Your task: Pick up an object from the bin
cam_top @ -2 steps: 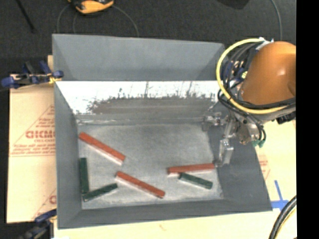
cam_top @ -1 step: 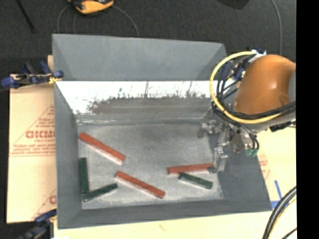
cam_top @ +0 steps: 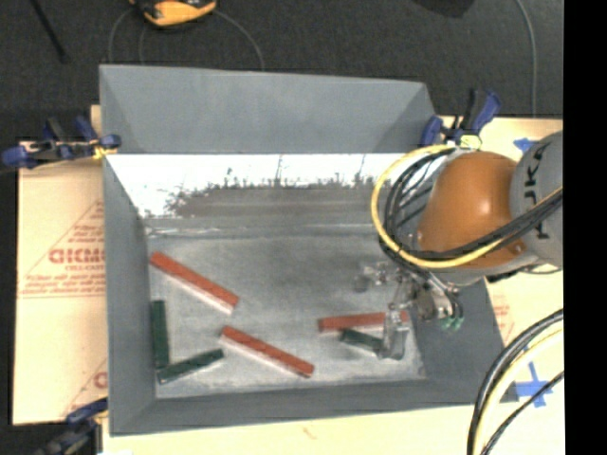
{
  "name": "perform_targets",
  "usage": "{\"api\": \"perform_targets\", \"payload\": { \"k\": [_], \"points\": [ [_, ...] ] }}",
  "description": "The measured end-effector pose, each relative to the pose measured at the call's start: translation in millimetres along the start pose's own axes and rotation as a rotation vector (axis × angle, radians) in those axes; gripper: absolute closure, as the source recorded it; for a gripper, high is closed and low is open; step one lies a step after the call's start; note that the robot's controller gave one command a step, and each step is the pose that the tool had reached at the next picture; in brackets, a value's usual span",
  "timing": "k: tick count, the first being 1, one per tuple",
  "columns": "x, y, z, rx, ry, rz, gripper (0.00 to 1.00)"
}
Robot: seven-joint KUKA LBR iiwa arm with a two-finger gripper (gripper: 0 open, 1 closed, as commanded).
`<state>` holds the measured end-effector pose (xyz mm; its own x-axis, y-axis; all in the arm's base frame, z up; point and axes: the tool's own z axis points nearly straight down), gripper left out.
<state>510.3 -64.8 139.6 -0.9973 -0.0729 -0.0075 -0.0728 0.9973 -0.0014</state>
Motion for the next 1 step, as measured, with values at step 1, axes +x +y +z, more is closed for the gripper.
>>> {"api": "perform_targets", "payload": {
  "k": [1],
  "points": [
    [15.3,-6.1,65.1,-0.001,0.001,0.064,0.00]
  ]
}}
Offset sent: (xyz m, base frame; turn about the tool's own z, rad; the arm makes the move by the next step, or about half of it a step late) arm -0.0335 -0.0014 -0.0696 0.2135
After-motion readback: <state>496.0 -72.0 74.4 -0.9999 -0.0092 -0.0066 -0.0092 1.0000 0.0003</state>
